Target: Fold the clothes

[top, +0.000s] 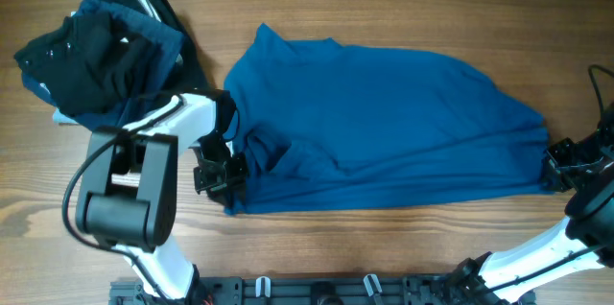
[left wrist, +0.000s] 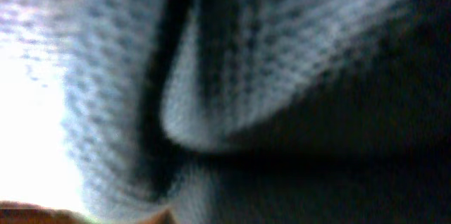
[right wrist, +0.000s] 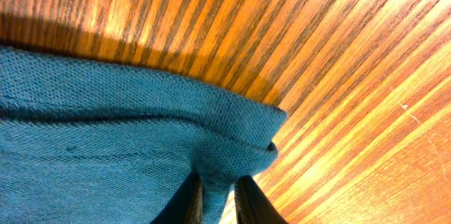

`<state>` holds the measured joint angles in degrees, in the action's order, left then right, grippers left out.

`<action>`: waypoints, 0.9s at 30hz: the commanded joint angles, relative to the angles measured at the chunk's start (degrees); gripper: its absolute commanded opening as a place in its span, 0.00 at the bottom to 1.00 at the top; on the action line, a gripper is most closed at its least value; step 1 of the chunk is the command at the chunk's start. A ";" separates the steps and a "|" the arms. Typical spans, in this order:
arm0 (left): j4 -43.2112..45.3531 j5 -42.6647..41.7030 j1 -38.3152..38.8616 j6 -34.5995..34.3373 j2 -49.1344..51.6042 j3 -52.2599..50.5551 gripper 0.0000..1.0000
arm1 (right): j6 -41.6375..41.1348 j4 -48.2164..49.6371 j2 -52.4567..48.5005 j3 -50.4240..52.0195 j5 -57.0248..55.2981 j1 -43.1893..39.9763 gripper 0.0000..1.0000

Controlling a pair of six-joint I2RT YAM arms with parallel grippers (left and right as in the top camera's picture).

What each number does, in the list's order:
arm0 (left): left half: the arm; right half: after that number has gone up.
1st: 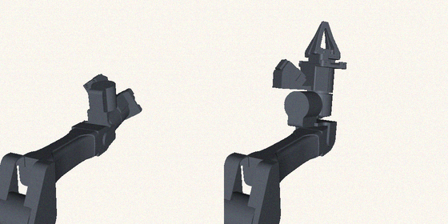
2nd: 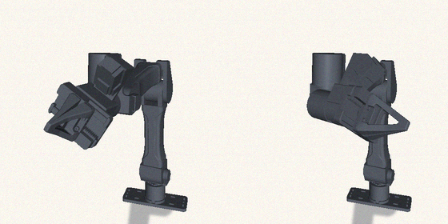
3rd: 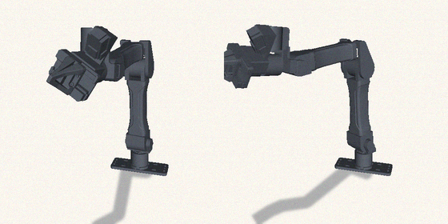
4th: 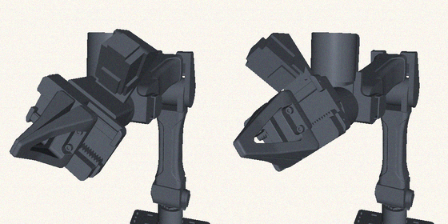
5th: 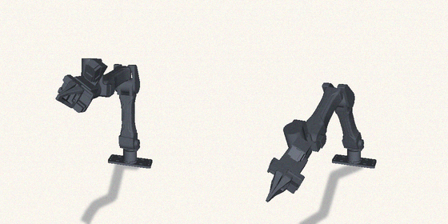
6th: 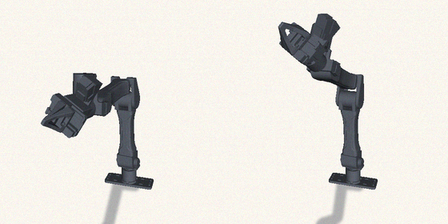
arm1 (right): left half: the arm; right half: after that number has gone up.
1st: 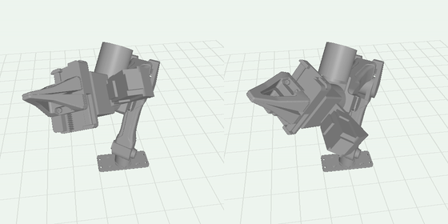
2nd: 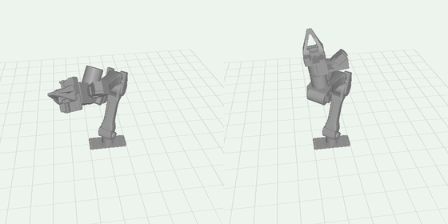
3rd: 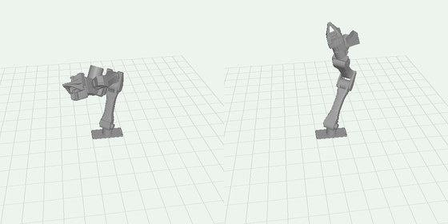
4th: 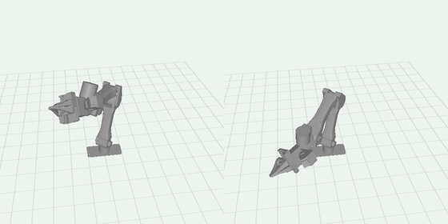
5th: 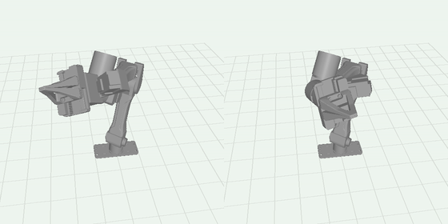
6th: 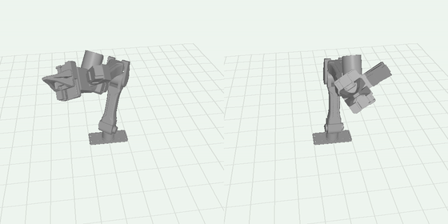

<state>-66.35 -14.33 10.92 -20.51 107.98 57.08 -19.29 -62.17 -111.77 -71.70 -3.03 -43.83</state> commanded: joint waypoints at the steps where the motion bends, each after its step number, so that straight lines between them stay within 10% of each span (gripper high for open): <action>1: -0.09 2.19 0.04 -0.74 -7.28 -0.11 0.82 | 1.40 -0.48 0.39 -3.08 2.95 -0.50 0.28; 9: -10.71 2.14 0.04 2.97 -14.34 18.21 0.90 | 9.03 -1.46 14.36 -9.29 23.28 -0.31 0.45; 17: 23.85 0.98 0.02 11.34 -9.07 26.95 0.84 | 11.96 -2.64 21.22 -9.27 32.68 7.78 0.45; 27: 51.04 0.39 -0.72 12.00 20.35 33.31 0.80 | 13.33 -5.53 21.22 -9.22 31.71 13.57 0.45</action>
<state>-19.59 -13.41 10.74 -9.82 122.72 87.13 -7.18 -66.67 -90.94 -80.16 28.29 -30.57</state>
